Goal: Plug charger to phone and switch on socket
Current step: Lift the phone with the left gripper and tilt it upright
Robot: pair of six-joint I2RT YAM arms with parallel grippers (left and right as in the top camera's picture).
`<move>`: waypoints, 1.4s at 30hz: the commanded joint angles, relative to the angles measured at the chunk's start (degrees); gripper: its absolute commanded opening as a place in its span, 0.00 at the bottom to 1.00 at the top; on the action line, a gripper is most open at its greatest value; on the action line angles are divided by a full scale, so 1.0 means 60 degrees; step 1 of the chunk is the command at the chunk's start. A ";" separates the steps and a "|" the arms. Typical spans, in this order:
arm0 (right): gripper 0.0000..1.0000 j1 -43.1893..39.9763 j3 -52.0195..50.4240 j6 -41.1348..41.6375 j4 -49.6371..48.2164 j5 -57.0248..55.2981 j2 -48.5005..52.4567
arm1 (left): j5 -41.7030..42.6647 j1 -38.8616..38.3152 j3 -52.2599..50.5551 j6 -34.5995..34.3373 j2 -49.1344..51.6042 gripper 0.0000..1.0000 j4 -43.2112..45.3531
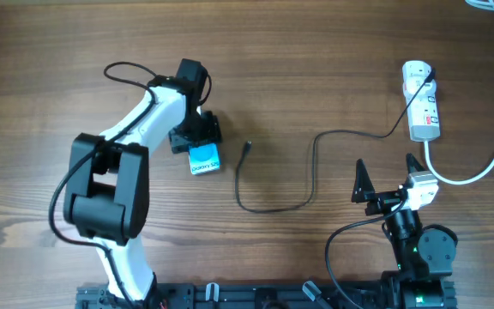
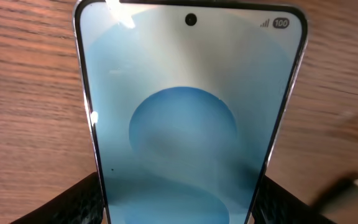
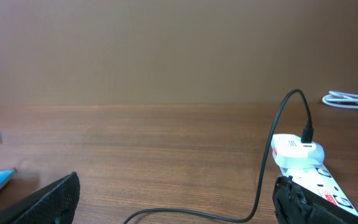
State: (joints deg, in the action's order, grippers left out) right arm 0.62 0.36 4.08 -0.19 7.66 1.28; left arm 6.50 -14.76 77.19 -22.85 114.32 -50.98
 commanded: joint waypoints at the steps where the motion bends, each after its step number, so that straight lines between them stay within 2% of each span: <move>1: 1.00 0.0029 -0.0011 0.0076 -0.0033 -0.0127 0.0047 | 0.1472 0.0408 -0.0040 0.0022 -0.0539 0.70 -0.0087; 3: 1.00 0.0029 -0.0011 0.0069 -0.0036 -0.0127 0.0047 | 0.2291 0.0576 -0.0040 0.0299 -0.0539 0.70 -0.0168; 8: 1.00 0.0029 -0.0011 0.0066 -0.0066 -0.0131 0.0047 | 0.5421 0.1042 -0.0040 0.0747 -0.0539 0.68 -0.0189; 14: 1.00 0.0029 -0.0011 0.0350 -0.0372 0.0251 0.0047 | 1.0856 0.1778 -0.0044 0.2291 -0.0539 0.65 -0.0732; 19: 0.99 0.0029 -0.0011 0.0364 -0.0699 0.0317 0.0047 | 1.3613 0.1818 -0.0044 0.2310 -0.0539 0.66 -0.0885; 28: 1.00 0.0029 -0.0011 0.0670 -0.0565 0.0306 0.0047 | 1.3737 0.1818 -0.0044 0.2244 -0.0539 0.66 -0.3297; 42: 1.00 0.0029 -0.0011 0.0674 -0.0481 0.0302 0.0047 | 1.3733 0.1818 -0.0044 0.2248 -0.0539 0.66 -0.3836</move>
State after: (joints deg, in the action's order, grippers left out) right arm 0.62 0.36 7.51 -2.98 8.58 1.43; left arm 85.86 -4.10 77.08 -10.13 112.90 -73.76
